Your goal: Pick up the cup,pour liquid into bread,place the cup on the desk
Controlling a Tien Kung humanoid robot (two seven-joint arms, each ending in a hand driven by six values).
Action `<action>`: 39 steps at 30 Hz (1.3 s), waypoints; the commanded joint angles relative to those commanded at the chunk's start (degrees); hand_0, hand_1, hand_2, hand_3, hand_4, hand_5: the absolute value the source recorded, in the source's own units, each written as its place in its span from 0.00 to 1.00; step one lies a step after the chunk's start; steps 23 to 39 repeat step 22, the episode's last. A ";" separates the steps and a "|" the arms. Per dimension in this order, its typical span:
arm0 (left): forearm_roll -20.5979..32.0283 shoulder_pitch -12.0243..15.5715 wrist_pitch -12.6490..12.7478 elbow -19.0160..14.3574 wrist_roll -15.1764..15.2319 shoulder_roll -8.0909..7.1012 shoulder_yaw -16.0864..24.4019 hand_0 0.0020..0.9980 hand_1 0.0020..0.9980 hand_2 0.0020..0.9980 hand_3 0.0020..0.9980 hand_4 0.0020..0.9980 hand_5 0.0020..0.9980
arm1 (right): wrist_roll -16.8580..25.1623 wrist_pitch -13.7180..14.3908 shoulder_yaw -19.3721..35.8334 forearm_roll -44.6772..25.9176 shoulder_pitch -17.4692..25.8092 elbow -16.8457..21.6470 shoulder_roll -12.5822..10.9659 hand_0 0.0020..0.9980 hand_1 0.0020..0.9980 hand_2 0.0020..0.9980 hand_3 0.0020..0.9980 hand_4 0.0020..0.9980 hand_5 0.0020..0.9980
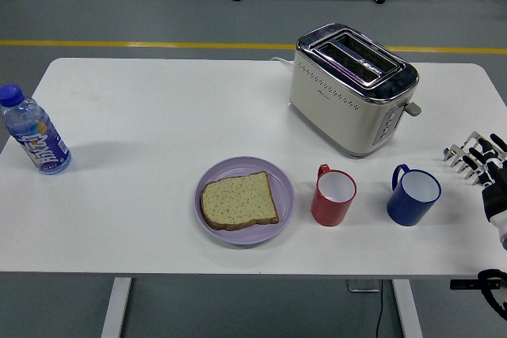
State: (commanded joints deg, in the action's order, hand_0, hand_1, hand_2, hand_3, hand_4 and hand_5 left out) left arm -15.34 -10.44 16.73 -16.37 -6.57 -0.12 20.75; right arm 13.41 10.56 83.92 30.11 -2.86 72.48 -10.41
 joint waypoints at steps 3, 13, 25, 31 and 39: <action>0.25 -0.03 0.03 0.01 0.10 -0.01 -0.13 0.68 0.68 0.70 0.54 0.25 1.00 | 0.35 0.03 -0.11 -0.26 -0.09 0.04 0.00 0.64 0.54 0.61 0.60 0.70 0.08; 0.54 -0.14 0.01 -0.02 0.13 0.07 -0.25 0.68 0.68 0.70 0.54 0.25 1.00 | 0.45 0.02 -0.13 -0.25 -0.18 0.27 0.07 0.64 0.54 0.61 0.60 0.70 0.09; 0.81 -0.24 -0.03 -0.02 0.27 0.00 -0.45 0.68 0.68 0.70 0.54 0.25 1.00 | 0.69 -0.30 -0.34 -1.01 -0.15 1.11 -0.18 0.64 0.54 0.61 0.60 0.69 0.08; 0.81 -0.24 -0.03 -0.02 0.27 0.00 -0.45 0.68 0.68 0.70 0.54 0.25 1.00 | 0.69 -0.30 -0.34 -1.01 -0.15 1.11 -0.18 0.64 0.54 0.61 0.60 0.69 0.08; 0.81 -0.24 -0.03 -0.02 0.27 0.00 -0.45 0.68 0.68 0.70 0.54 0.25 1.00 | 0.69 -0.30 -0.34 -1.01 -0.15 1.11 -0.18 0.64 0.54 0.61 0.60 0.69 0.08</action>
